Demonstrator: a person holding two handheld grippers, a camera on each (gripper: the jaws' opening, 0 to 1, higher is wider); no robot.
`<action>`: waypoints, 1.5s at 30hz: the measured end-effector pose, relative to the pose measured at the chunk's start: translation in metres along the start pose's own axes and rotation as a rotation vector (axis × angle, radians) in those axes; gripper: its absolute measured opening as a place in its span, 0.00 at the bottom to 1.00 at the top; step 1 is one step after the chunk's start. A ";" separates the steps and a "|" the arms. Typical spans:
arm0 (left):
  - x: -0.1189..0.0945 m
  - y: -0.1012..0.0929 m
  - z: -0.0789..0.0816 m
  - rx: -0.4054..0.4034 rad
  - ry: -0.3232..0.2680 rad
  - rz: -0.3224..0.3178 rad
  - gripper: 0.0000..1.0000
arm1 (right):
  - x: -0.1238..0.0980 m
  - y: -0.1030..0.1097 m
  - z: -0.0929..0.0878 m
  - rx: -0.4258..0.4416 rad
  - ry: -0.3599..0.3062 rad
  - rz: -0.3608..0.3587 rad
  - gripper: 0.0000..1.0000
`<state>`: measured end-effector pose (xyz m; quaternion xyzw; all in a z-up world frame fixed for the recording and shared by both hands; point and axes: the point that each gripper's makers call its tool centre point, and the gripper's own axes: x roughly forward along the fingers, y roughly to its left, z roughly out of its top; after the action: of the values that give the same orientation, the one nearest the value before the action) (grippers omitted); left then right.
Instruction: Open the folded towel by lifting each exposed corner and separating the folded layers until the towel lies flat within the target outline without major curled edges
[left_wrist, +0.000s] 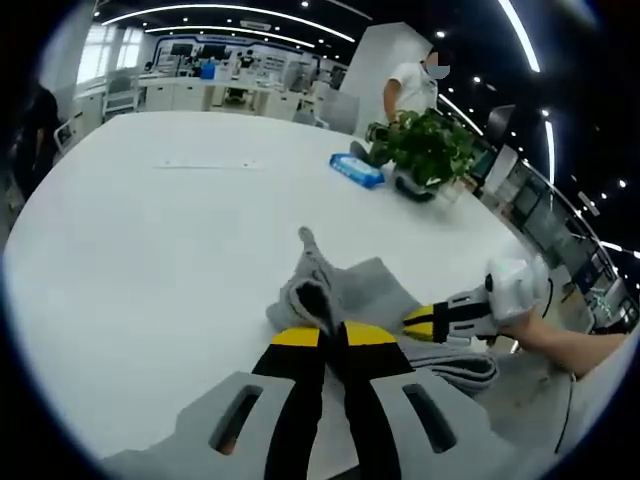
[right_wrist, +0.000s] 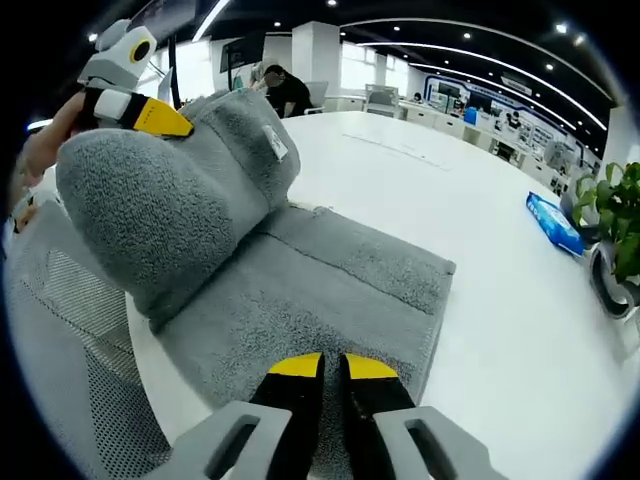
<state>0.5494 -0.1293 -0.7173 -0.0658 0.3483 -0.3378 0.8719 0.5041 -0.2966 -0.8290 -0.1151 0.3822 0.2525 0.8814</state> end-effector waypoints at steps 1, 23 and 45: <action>0.000 0.001 -0.001 -0.001 0.000 0.002 0.05 | -0.001 -0.002 -0.001 0.003 0.002 -0.005 0.04; -0.001 0.023 -0.026 -0.010 0.040 0.067 0.05 | -0.020 -0.032 -0.024 0.057 0.042 -0.089 0.04; 0.019 0.075 -0.071 -0.048 0.168 0.173 0.06 | -0.020 -0.032 -0.023 0.061 0.039 -0.093 0.04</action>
<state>0.5537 -0.0755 -0.8074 -0.0278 0.4327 -0.2570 0.8637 0.4948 -0.3398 -0.8299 -0.1106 0.4011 0.1974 0.8877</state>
